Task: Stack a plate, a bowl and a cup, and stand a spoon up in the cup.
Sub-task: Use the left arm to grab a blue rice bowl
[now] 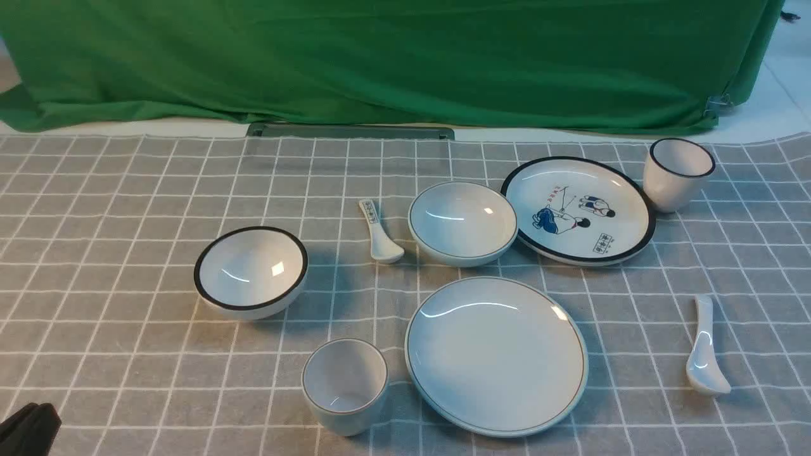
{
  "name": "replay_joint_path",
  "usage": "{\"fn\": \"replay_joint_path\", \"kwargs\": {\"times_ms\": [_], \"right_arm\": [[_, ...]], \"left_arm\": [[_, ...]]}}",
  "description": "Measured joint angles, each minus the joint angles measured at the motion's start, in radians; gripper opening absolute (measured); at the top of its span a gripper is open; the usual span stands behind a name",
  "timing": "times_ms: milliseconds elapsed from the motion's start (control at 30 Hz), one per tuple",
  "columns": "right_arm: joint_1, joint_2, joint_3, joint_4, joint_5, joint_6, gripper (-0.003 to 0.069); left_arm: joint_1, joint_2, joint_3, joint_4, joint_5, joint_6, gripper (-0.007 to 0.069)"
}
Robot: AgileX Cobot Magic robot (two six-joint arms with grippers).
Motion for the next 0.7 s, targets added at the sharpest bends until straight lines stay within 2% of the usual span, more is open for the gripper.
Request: {"fn": "replay_joint_path", "kwargs": {"times_ms": [567,700], "right_arm": [[0.000,0.000,0.000,0.000,0.000,0.000,0.0242],[0.000,0.000,0.000,0.000,0.000,0.000,0.0242]], "left_arm": [[0.000,0.000,0.000,0.001,-0.001,0.000,0.0017],[0.000,0.000,0.000,-0.035,-0.075,0.000,0.0017]]}}
